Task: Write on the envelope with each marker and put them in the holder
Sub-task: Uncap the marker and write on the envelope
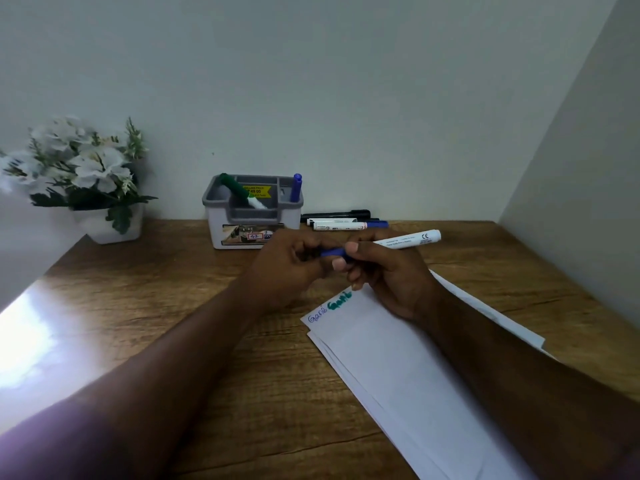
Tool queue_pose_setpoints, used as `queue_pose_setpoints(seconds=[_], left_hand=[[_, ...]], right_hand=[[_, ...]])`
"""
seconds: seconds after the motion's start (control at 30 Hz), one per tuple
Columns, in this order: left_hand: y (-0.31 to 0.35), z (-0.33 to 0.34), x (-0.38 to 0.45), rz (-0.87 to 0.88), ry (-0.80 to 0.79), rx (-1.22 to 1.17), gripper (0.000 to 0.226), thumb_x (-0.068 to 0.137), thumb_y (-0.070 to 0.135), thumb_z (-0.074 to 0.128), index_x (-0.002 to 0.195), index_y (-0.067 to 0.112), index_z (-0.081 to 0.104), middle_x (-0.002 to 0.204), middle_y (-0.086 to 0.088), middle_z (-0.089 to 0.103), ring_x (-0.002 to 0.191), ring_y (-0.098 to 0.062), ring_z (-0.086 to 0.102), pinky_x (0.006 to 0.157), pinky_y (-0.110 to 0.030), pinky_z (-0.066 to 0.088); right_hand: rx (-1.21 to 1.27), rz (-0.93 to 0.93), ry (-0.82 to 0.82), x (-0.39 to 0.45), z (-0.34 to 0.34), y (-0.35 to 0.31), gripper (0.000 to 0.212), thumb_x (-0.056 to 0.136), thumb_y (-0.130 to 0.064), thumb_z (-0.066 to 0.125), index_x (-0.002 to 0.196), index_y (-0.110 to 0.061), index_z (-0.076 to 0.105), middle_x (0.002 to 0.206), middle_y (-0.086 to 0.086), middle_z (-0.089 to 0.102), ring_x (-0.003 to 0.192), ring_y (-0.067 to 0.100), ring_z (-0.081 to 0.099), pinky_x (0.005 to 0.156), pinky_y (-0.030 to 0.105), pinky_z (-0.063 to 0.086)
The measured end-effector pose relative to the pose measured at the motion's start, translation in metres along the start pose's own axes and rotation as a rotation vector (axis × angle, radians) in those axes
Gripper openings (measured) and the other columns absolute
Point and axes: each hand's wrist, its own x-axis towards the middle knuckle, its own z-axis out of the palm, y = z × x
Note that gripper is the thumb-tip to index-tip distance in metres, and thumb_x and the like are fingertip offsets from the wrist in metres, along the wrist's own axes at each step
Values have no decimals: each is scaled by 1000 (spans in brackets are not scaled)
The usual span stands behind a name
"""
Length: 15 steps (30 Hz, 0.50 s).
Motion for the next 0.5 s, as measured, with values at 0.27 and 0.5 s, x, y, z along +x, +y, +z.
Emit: queue_pose_setpoints(seconds=[0.27,0.5], left_hand=[[-2,-9,-2,20,23,240,32,85,17,67,118,16,66,106,-3,71,89,-9,64,80,-16,51],[-3,-11,-11,-143,88,213,20,93,23,57,112,23,64,97,4,64,86,-4,58,75,-22,48]], right_hand=[[152,86,213,2,5,-5,22,88,-2,57,67,-8,56,49,4,58,36,11,50,35,17,38],[257,6,489,8,-39,-15,20,89,-18,60,70,-18,54,45,-1,53,31,9,41,33,17,27]])
